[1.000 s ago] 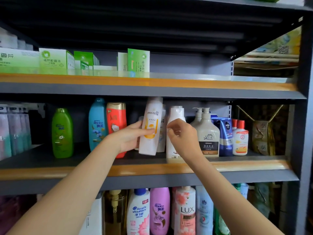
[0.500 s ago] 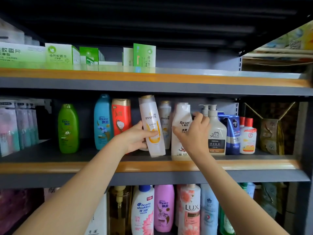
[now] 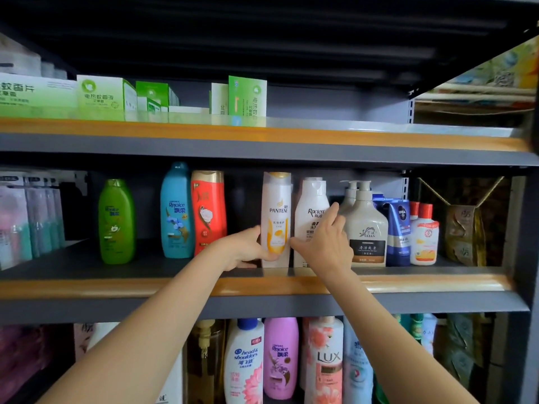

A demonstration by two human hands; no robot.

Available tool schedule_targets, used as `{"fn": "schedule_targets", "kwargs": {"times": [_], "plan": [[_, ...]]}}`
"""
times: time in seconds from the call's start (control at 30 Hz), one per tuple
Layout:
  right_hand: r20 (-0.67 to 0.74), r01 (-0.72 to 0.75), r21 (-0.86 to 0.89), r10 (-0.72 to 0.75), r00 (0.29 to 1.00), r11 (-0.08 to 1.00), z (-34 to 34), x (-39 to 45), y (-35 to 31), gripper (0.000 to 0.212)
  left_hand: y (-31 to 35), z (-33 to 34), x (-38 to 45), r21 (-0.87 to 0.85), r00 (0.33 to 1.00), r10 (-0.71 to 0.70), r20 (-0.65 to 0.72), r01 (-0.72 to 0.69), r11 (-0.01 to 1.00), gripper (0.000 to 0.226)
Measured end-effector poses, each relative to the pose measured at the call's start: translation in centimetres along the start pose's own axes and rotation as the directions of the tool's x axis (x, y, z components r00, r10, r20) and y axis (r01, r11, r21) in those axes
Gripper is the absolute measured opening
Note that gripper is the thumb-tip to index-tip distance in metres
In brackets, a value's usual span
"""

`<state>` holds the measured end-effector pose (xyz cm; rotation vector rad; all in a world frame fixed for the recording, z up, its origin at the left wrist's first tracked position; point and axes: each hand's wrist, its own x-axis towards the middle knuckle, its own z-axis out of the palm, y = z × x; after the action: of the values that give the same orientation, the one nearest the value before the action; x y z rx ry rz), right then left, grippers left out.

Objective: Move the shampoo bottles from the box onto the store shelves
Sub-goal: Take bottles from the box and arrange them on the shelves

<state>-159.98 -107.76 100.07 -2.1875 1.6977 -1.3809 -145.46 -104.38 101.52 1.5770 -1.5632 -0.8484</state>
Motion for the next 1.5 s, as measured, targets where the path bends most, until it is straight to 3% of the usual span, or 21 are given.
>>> {"fn": "schedule_targets", "kwargs": {"times": [0.33, 0.5, 0.67, 0.83, 0.93, 1.0, 1.1, 1.13, 1.2, 1.3, 1.37, 1.5], "plan": [[-0.044, -0.015, -0.026, 0.014, 0.999, 1.0, -0.1, 0.6, 1.3, 0.103, 0.2, 1.7, 2.2, 0.124, 0.99, 0.043, -0.138, -0.025, 0.992, 0.066], [-0.025, -0.026, -0.062, 0.025, 0.999, 0.998, -0.4, 0.8, 1.5, 0.102, 0.6, 2.1, 2.5, 0.139, 0.991, 0.058, -0.122, -0.041, 0.989, 0.057], [-0.034, -0.03, -0.063, 0.028, 0.999, 0.998, -0.4, 0.5, 1.5, 0.099, 0.4, 1.8, 2.3, 0.296, 0.979, 0.099, -0.18, -0.042, 0.954, 0.045], [-0.134, 0.029, -0.132, -0.046, 0.99, 0.991, -0.6, -1.1, 1.1, 0.088, -0.4, -0.5, -0.1, 0.483, 0.892, 0.304, -0.335, -0.114, 0.868, 0.022], [-0.15, -0.007, -0.116, -0.01, 0.989, 0.993, -0.3, -1.8, 0.7, 0.076, -1.7, -2.1, -2.1, 0.566, 0.848, 0.401, -0.346, -0.152, 0.81, 0.021], [-0.256, 0.084, -0.078, -0.101, 0.961, 0.993, 0.2, -2.4, 0.2, 0.063, -2.5, -3.0, -3.0, 0.588, 0.829, 0.433, -0.354, -0.163, 0.792, 0.021], [-0.412, 0.457, -0.01, -0.42, 0.809, 0.89, 0.9, -3.7, -2.5, 0.038, -3.4, -4.1, -3.7, 0.611, 0.796, 0.471, -0.382, -0.165, 0.774, 0.018], [-0.354, 0.523, 0.006, -0.487, 0.798, 0.852, 1.1, -3.9, -3.8, 0.03, -3.6, -4.4, -3.9, 0.616, 0.787, 0.478, -0.39, -0.162, 0.771, 0.018], [-0.101, 0.513, 0.013, -0.509, 0.855, 0.859, 2.0, -3.7, -6.6, 0.021, -3.9, -5.0, -4.3, 0.615, 0.775, 0.481, -0.41, -0.154, 0.773, 0.018], [0.267, 0.344, -0.119, -0.304, 0.914, 0.931, 4.8, -1.2, -9.4, 0.028, -4.6, -6.1, -4.9, 0.602, 0.762, 0.484, -0.431, -0.157, 0.783, 0.017], [0.374, 0.288, -0.221, -0.192, 0.907, 0.932, 6.5, 0.3, -10.1, 0.031, -5.0, -6.9, -5.3, 0.61, 0.763, 0.486, -0.427, -0.154, 0.777, 0.017], [0.45, 0.243, -0.379, -0.052, 0.892, 0.893, 8.7, 1.6, -10.1, 0.033, -5.9, -8.2, -6.0, 0.627, 0.774, 0.489, -0.403, -0.156, 0.763, 0.016]]}}
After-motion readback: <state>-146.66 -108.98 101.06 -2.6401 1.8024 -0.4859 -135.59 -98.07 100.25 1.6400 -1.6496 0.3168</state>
